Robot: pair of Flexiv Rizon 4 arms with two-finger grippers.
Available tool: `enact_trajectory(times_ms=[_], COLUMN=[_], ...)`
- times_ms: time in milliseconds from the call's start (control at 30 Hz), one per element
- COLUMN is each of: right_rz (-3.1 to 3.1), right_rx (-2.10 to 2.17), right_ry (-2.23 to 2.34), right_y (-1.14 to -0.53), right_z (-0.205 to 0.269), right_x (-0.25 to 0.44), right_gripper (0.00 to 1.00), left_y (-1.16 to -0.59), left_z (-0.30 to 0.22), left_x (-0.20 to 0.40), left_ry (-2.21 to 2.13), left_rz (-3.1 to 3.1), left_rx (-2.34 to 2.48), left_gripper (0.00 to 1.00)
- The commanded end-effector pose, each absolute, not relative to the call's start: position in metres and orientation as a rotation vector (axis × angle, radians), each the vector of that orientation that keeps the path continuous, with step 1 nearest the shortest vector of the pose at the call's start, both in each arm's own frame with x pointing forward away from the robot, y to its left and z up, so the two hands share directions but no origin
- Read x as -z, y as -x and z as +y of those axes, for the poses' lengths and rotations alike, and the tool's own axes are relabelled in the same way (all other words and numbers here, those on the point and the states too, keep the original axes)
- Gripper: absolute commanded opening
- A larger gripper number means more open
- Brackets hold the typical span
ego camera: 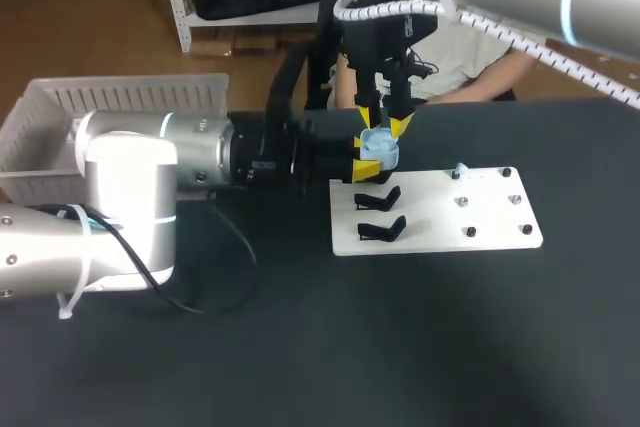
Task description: Pick up each earbud case from the left stands, insert the matching earbuds, close the lid, and place the case in the box.
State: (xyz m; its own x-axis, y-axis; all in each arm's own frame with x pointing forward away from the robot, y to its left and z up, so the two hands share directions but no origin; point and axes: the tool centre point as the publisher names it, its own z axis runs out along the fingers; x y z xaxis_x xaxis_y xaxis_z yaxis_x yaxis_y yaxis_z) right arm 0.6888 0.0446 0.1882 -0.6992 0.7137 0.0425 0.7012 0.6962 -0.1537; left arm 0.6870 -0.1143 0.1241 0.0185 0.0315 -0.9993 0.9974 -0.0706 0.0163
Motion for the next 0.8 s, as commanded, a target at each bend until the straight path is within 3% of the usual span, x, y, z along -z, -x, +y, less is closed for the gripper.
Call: enact_trajectory(times_ms=[33, 300, 567, 667, 733, 800], right_rz=[-2.903, -3.102, -3.137, -3.130, -3.130, -3.144], right_rx=[0.024, 0.324, 0.447, 0.430, 0.421, 0.396], right_ry=[1.169, 0.952, 0.770, 0.682, 0.599, 0.502], right_y=[-0.664, -0.660, -0.675, -0.684, -0.690, -0.694], right_z=[0.018, -0.019, -0.056, -0.069, -0.075, -0.077], right_x=[-0.198, -0.206, -0.193, -0.181, -0.173, -0.164], right_gripper=[0.42, 0.49, 0.42, 0.49, 0.63, 0.58], left_y=[-0.686, -0.686, -0.686, -0.686, -0.686, -0.686], left_z=[-0.114, -0.114, -0.114, -0.114, -0.114, -0.114], left_x=[-0.125, -0.125, -0.125, -0.125, -0.125, -0.125], left_ry=[-1.293, -1.293, -1.293, -1.293, -1.293, -1.293], left_rz=[1.188, 1.188, 1.188, 1.188, 1.188, 1.188], left_rx=[1.230, 1.230, 1.230, 1.230, 1.230, 1.230], left_gripper=[0.00, 0.00, 0.00, 0.00, 0.00, 0.00])
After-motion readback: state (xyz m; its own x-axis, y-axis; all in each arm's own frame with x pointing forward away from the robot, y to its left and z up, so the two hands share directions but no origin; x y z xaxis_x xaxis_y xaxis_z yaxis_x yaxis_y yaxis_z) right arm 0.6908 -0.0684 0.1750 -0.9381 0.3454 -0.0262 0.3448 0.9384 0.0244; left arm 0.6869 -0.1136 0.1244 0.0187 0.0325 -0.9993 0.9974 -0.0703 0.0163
